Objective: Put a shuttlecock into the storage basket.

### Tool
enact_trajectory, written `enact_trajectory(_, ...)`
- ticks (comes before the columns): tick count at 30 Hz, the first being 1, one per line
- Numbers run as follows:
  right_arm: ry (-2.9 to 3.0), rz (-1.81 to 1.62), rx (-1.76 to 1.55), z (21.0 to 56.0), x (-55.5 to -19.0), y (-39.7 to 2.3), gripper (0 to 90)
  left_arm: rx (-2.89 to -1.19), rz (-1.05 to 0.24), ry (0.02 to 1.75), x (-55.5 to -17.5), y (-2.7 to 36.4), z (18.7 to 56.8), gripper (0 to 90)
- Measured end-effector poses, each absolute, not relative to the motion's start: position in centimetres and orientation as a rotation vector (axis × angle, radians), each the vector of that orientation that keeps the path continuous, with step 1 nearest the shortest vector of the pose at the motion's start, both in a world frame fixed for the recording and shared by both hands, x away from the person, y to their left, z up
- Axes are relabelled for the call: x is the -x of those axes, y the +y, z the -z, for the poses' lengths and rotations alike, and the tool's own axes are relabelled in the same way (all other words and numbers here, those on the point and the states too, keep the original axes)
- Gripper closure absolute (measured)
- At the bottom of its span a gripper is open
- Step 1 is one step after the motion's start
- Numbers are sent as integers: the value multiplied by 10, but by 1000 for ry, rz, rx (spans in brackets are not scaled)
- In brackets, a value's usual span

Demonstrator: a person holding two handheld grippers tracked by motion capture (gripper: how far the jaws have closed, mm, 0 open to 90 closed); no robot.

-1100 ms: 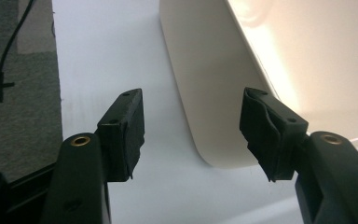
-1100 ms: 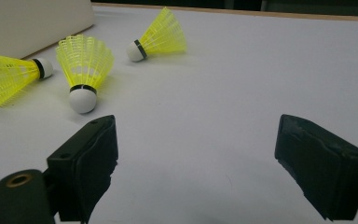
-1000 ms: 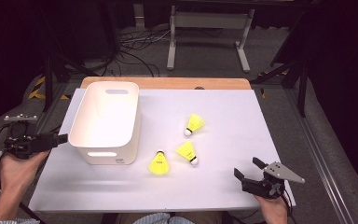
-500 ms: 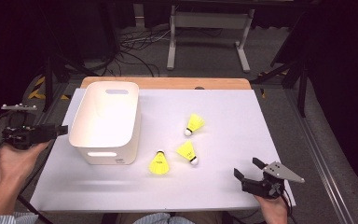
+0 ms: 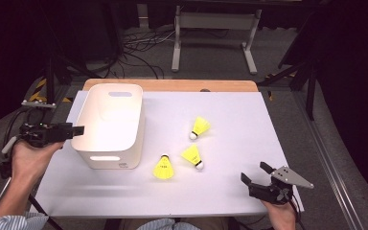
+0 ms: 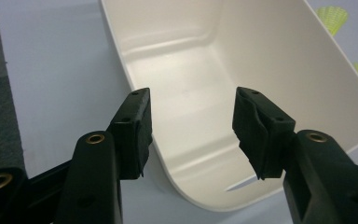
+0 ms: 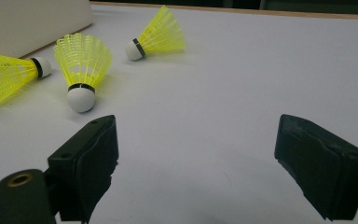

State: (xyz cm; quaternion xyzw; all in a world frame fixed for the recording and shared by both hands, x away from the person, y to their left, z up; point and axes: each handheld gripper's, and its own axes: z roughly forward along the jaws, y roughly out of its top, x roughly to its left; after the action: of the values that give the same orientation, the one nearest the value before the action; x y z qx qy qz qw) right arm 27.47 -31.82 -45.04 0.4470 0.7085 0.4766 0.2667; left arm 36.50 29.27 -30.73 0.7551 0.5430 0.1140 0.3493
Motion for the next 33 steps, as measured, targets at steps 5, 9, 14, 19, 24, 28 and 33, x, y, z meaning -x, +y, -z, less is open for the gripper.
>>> enact_trajectory(5, 1917, -1290, -1206, 451, -275, -318, 139, -1979, -270, 1385, -370, 282, 309, 481)
enact_trajectory(9, 1916, -1289, -1207, 451, -275, -318, 139, -1987, -252, 1371, -372, 274, 309, 481)
enact_trajectory(14, 1916, -1290, -1209, 451, -275, -318, 139, -2001, -239, 1342, -374, 265, 309, 483)
enact_trajectory(19, 1921, -1289, -1208, 451, -276, -318, 139, -2014, -217, 1327, -378, 255, 308, 485)
enact_trajectory(24, 1920, -1289, -1206, 451, -275, -317, 139, -2022, -211, 1301, -379, 247, 306, 479)
enact_trajectory(28, 1923, -1289, -1205, 451, -275, -317, 139, -2025, -205, 1288, -381, 242, 306, 448)
enact_trajectory(33, 1928, -1288, -1197, 451, -276, -317, 139, -2023, -196, 1280, -381, 237, 306, 421)
